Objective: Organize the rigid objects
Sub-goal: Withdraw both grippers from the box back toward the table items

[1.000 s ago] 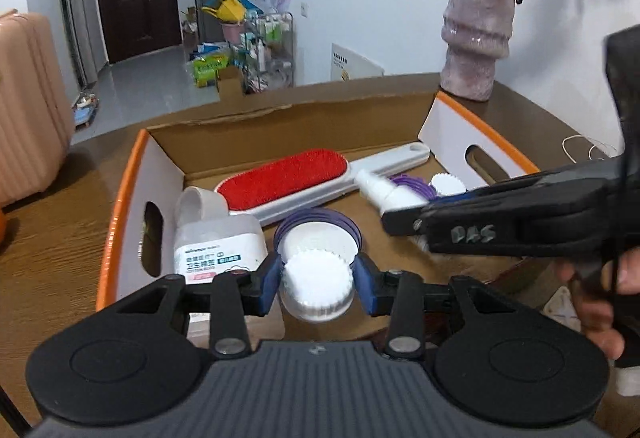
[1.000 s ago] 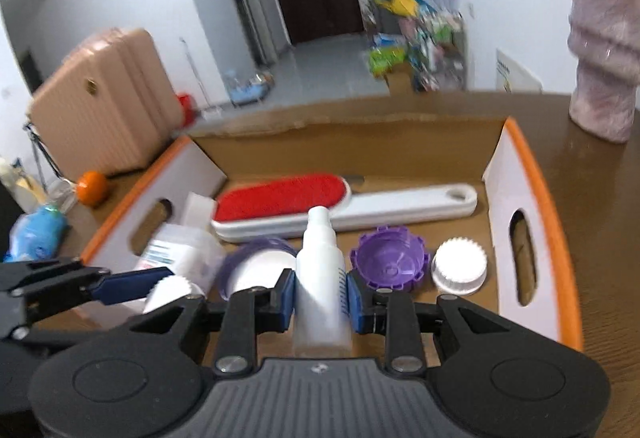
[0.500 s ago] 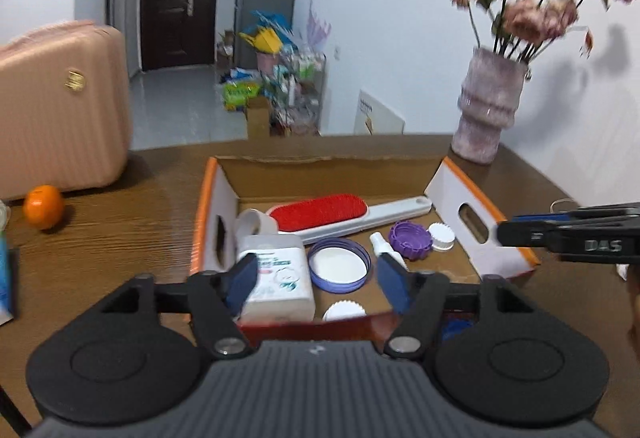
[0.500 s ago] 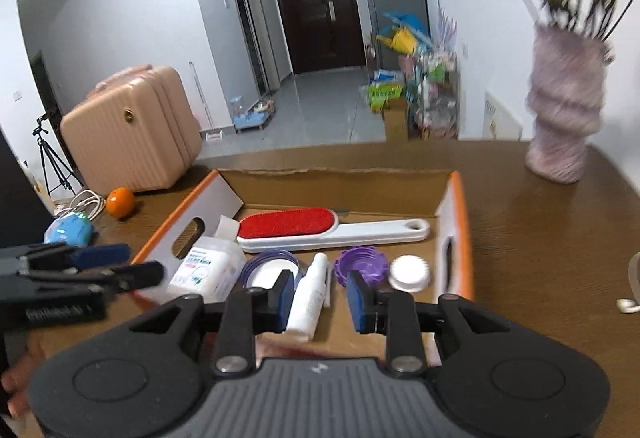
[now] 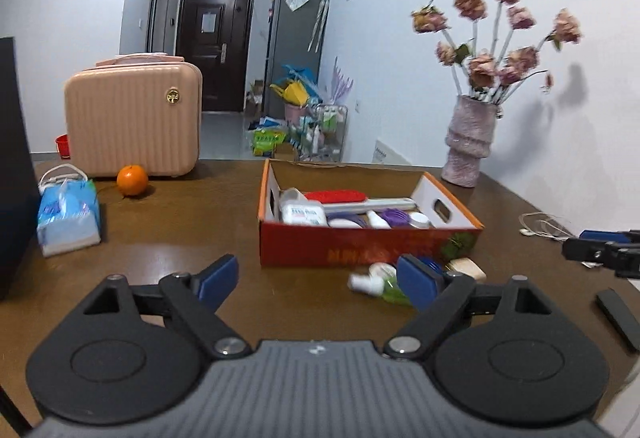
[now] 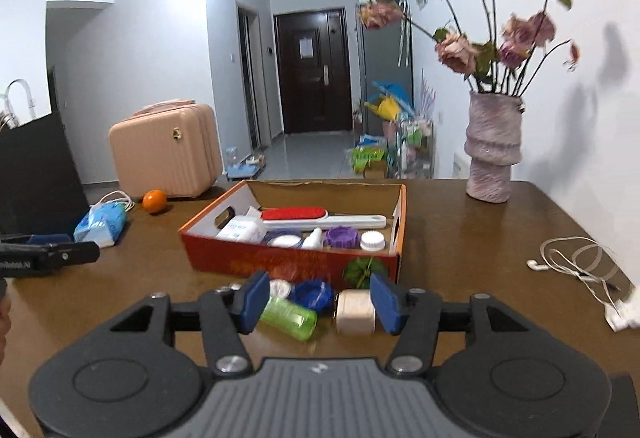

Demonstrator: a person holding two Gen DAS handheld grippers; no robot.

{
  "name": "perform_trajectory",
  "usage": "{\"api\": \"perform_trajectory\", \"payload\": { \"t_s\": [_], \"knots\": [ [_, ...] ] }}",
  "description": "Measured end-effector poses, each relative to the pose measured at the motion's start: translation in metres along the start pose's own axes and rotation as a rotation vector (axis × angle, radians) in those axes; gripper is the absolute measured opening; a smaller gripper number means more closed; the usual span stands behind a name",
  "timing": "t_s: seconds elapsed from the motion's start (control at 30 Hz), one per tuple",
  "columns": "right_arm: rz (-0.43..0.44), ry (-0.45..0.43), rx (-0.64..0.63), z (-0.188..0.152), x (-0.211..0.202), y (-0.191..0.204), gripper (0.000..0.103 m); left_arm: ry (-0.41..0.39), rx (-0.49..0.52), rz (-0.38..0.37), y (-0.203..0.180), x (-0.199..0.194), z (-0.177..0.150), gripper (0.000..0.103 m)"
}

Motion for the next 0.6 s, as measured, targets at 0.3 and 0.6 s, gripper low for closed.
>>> {"api": "perform_trajectory", "payload": {
  "t_s": [0.3, 0.6],
  "knots": [
    [0.006, -0.037, 0.051, -0.07, -0.064, 0.057, 0.061, 0.037, -0.038, -0.029, 0.016, -0.055, -0.064, 0.09],
    [-0.012, 0.006, 0.074, -0.091, -0.047, 0.057, 0.046, 0.097, -0.144, -0.037, 0.007, -0.011, -0.07, 0.091]
  ]
}}
Point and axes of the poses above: each gripper's, at about its wrist camera, not at the fingertips, and x roughly the way its jaws point, y to its left, z to its top, the point moved 2 cm from there along x, roughly the way its jaws point, and after that the axes turned 15 degrees about -x, right-handed, at the moved point
